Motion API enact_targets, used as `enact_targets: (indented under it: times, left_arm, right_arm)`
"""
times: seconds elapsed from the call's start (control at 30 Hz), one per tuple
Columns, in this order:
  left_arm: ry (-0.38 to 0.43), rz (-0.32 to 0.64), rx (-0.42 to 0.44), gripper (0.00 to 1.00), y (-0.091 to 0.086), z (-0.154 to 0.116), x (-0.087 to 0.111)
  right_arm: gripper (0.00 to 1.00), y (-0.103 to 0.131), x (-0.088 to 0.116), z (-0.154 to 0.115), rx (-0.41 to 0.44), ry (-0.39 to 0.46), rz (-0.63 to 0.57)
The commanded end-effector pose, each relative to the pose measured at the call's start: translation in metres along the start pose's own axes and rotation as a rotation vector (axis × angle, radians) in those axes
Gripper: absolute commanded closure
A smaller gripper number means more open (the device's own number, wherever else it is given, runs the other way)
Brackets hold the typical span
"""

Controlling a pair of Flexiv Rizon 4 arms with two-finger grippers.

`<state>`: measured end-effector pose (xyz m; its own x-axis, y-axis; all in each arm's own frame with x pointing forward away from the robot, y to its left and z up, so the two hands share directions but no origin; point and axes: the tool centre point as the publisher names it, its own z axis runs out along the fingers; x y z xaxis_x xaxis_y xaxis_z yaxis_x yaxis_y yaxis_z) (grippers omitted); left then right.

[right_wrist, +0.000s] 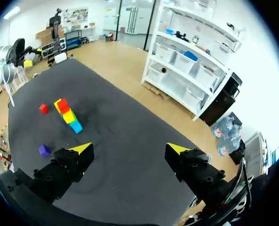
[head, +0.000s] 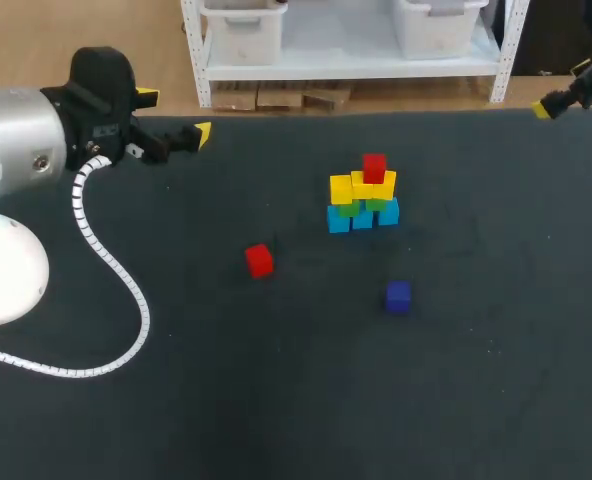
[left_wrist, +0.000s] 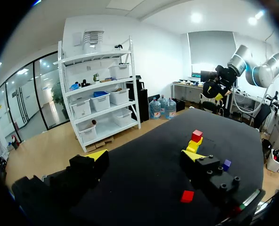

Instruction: Place the blue cubes, place green cubes on the blue cubes, place the yellow cubes on the green cubes, then place the red cubes on the yellow cubes, and place purple cube on the red cubes.

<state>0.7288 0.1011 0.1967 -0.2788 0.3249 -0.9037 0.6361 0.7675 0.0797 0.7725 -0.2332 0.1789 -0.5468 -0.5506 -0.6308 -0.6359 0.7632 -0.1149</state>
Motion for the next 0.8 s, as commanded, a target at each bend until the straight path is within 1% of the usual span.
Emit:
enact_targets:
  times: [0.03, 0.27, 0.43, 0.8]
  left_arm:
    - [-0.008, 0.002, 0.009, 0.0, 0.0025, -0.0006, 0.0017]
    - [-0.008, 0.002, 0.009, 0.0, 0.0025, -0.0006, 0.0017]
    - [-0.008, 0.002, 0.009, 0.0, 0.0025, -0.0006, 0.0017]
    - [-0.008, 0.002, 0.009, 0.0, 0.0025, -0.0006, 0.0017]
  right_arm:
    - [0.0, 0.0009, 0.0106, -0.0051, 0.053, -0.026, 0.008]
    - [0.0, -0.0032, 0.0163, -0.0085, 0.063, -0.037, 0.038]
    - [0.0, -0.0011, 0.016, -0.0077, 0.049, -0.041, 0.036]
    - [0.0, -0.0011, 0.016, -0.0077, 0.049, -0.041, 0.036]
